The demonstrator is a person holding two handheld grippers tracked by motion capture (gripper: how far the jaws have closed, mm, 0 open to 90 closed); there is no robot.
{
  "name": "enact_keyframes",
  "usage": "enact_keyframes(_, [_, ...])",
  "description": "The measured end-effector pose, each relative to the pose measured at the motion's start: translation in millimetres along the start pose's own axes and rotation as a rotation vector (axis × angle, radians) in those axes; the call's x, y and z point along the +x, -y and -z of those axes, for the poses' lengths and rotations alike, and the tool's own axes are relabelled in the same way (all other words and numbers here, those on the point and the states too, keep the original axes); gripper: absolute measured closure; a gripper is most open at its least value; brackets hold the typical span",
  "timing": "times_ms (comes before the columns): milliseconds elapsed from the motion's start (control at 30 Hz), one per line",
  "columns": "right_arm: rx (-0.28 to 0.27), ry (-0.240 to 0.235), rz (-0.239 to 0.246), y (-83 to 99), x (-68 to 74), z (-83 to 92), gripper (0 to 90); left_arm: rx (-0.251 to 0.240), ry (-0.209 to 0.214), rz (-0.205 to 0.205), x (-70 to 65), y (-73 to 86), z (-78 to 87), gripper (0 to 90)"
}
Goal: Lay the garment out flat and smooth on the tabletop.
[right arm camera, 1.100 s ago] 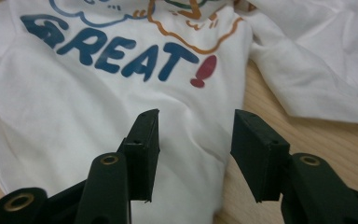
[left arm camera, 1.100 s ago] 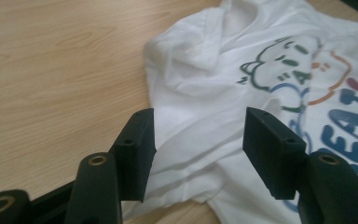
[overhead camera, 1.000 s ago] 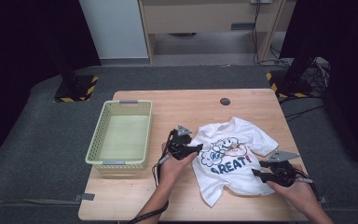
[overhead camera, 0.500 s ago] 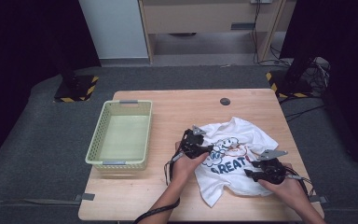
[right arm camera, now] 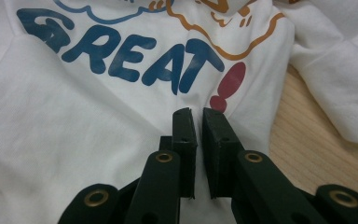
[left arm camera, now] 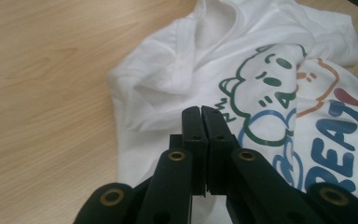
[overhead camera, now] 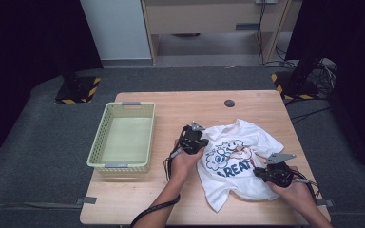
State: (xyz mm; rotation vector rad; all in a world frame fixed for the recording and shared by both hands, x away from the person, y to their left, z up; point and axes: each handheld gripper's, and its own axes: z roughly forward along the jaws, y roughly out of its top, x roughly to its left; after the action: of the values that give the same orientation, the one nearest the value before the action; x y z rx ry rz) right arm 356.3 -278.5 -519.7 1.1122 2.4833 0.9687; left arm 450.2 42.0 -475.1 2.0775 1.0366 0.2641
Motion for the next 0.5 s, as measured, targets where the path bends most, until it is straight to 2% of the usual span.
enact_keyframes(100, [0.007, 0.009, 0.002, 2.7, 0.1, 3.4, 84.3, -0.010, -0.033, 0.005, 11.0, -6.4, 12.0, 89.5])
enact_keyframes(167, [0.007, 0.011, 0.001, 5.2, -0.1, 5.8, 84.4, -0.013, -0.064, -0.006, 17.3, -11.2, 20.3, 89.5])
enact_keyframes(300, [0.006, 0.011, -0.018, 10.2, -0.9, 11.0, 84.8, -0.020, -0.095, 0.000, 30.6, -20.5, 33.8, 89.5])
enact_keyframes(500, [0.017, 0.007, -0.016, 15.3, 2.1, 18.0, 85.2, -0.008, -0.136, 0.039, 54.3, -26.4, 45.4, 89.6])
